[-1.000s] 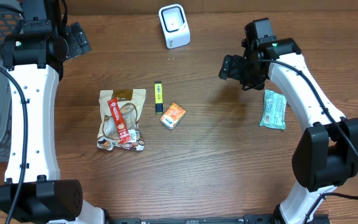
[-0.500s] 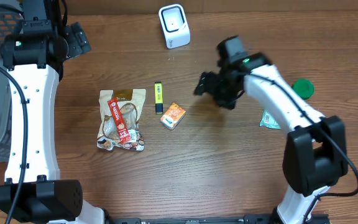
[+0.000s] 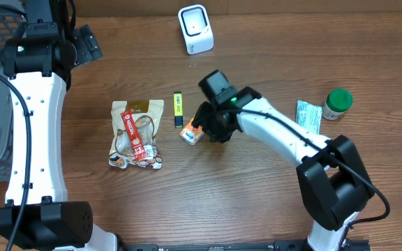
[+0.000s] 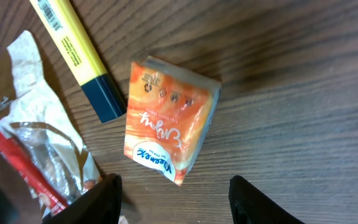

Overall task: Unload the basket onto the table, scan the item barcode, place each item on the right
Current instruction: 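Lower the right gripper onto the orange packet, then grasp the orange packet and lift it toward the right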

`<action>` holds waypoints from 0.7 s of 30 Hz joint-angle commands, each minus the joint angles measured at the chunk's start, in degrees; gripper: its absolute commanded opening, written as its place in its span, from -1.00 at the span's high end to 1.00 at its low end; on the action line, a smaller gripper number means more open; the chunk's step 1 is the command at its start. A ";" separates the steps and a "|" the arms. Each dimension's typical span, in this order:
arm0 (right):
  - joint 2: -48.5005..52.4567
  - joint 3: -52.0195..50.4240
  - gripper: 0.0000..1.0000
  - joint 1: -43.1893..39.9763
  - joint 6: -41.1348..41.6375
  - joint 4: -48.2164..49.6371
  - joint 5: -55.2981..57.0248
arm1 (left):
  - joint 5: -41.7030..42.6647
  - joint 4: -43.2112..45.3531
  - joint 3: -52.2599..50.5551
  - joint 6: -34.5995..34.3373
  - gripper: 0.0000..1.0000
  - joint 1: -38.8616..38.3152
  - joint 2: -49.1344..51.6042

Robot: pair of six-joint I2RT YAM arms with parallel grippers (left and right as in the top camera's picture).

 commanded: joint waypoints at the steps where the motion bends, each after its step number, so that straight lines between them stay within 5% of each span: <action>1: 0.24 -0.59 -0.12 2.05 6.32 0.55 6.88 | -0.76 0.15 0.44 -0.81 -1.00 -0.04 0.55; 21: 7.98 -0.63 0.00 3.17 7.10 5.31 8.02 | -0.79 0.13 0.44 -0.81 -0.99 -0.04 0.55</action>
